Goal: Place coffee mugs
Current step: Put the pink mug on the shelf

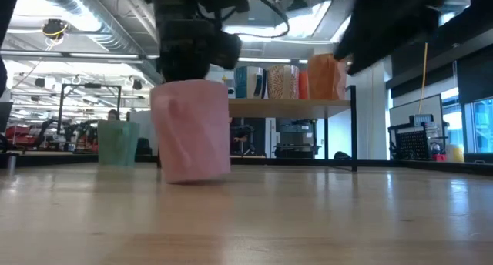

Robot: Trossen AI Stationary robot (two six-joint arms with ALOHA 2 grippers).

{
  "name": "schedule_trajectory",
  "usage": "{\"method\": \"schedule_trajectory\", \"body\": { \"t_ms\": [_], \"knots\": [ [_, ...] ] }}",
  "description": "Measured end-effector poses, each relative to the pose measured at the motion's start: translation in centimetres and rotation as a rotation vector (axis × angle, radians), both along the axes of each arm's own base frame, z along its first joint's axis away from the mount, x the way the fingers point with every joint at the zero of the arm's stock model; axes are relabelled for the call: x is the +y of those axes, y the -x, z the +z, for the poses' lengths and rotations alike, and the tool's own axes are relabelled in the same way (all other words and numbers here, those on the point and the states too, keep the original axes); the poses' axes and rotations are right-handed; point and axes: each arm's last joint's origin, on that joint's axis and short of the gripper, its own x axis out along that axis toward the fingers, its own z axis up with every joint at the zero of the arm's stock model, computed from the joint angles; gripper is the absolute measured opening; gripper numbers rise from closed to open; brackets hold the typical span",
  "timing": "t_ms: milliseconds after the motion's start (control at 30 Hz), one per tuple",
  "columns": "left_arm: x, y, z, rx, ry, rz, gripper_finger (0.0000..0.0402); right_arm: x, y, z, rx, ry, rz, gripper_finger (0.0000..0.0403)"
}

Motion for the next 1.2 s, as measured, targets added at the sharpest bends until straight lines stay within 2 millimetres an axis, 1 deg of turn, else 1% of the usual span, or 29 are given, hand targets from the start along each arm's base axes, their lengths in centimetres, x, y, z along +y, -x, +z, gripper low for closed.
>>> {"method": "schedule_trajectory", "body": {
  "t_ms": [133, 200, 333, 467, 600, 700, 833, 900, 967, 1067, 1200],
  "knots": [
    [-0.1, -1.1, -0.4, 0.011, 0.006, 0.039, 0.0018, 1.4, 1.5, -0.9, 0.030, -0.028, 0.038, 0.0205],
    [-0.1, -1.3, -0.4, 0.010, 0.009, 0.070, 0.0018, 1.9, 2.2, -1.4, 0.071, -0.044, 0.066, 0.0205],
    [-0.1, -1.7, -0.2, -0.001, 0.010, 0.106, 0.0024, 3.1, 3.2, -1.4, 0.083, -0.049, 0.114, 0.0205],
    [0.0, -2.1, 0.5, -0.030, 0.020, 0.136, 0.0059, 3.6, 3.8, -1.4, 0.109, -0.033, 0.149, 0.0205],
    [0.1, -2.3, 1.3, -0.035, 0.047, 0.134, 0.0097, 3.6, 3.8, -1.4, 0.109, -0.029, 0.158, 0.0205],
    [0.4, -2.4, 2.9, -0.025, 0.058, 0.134, 0.0110, 3.6, 3.6, -1.4, 0.095, -0.043, 0.157, 0.0205],
    [0.3, -2.3, 6.0, -0.006, 0.038, 0.074, 0.0112, 3.9, 2.9, -1.1, 0.037, -0.098, 0.149, 0.0205],
    [-0.3, -2.2, 7.7, -0.005, 0.020, 0.001, 0.0113, 3.9, 2.3, -0.9, -0.013, -0.149, 0.126, 0.0205],
    [-1.4, -1.7, 9.4, -0.024, -0.028, -0.119, 0.0113, 3.9, 1.5, -0.7, -0.052, -0.206, 0.119, 0.0205],
    [-3.5, 0.3, 11.9, -0.076, -0.139, -0.282, 0.0113, 3.7, 0.1, -0.1, -0.148, -0.289, 0.103, 0.0205],
    [-5.5, 4.4, 14.0, -0.139, -0.231, -0.422, 0.0113, 3.3, -1.6, 1.9, -0.275, -0.308, 0.053, 0.0204]
  ]
}}
